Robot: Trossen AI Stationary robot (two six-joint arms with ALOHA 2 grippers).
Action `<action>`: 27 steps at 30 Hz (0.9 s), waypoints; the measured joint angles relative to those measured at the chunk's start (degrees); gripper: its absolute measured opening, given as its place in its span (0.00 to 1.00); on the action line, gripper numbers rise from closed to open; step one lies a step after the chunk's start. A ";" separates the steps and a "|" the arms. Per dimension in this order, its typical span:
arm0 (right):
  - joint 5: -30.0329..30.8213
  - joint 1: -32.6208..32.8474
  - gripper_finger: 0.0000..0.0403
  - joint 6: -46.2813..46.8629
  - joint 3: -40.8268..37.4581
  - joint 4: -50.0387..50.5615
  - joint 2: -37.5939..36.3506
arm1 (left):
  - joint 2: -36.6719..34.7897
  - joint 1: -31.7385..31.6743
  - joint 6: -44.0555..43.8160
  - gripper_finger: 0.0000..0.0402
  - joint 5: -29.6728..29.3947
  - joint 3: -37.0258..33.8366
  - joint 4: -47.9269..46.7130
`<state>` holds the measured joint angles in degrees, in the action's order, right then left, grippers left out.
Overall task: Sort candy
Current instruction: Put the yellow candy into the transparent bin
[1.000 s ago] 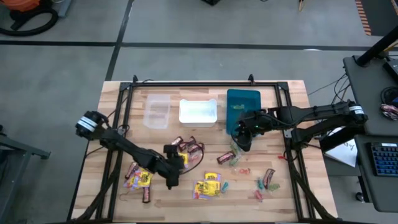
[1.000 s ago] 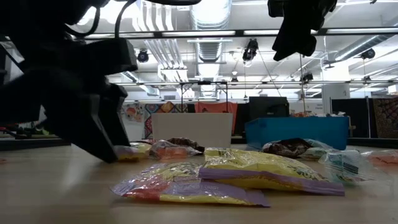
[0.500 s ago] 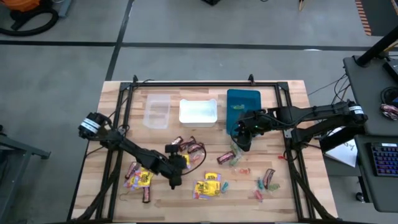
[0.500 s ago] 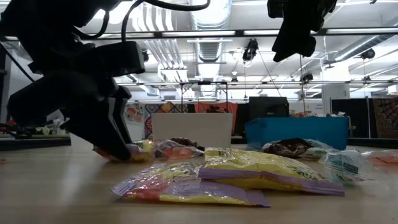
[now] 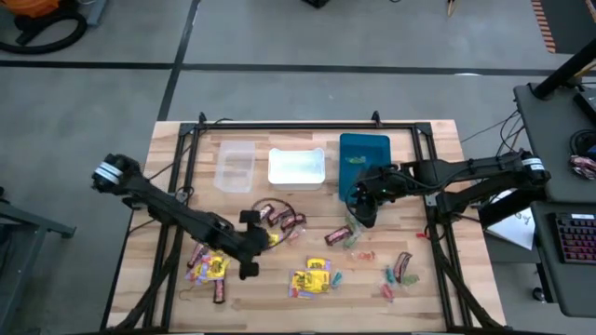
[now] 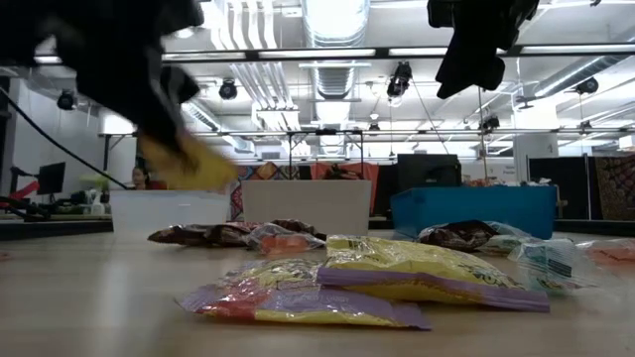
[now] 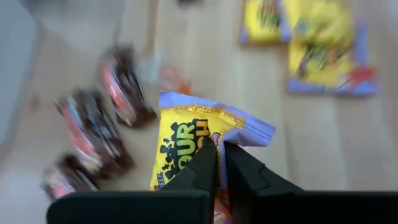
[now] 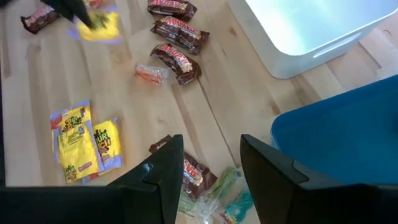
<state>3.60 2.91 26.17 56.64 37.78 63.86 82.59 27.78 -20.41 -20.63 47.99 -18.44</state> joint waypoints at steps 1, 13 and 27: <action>0.72 0.17 0.37 -0.07 -0.26 -0.19 0.00 | -2.06 -0.14 1.02 0.01 -0.85 0.00 -0.21; 2.47 0.62 0.37 1.33 -4.98 -2.81 0.00 | -24.19 -11.45 3.30 0.00 -11.25 -0.02 -16.41; 2.49 0.62 0.33 3.91 -7.60 -3.74 0.00 | -27.50 -50.81 2.64 0.00 6.38 -10.63 -16.98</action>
<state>6.09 3.53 30.09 49.04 34.04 63.86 55.09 -23.03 -17.77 -14.25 37.35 -35.42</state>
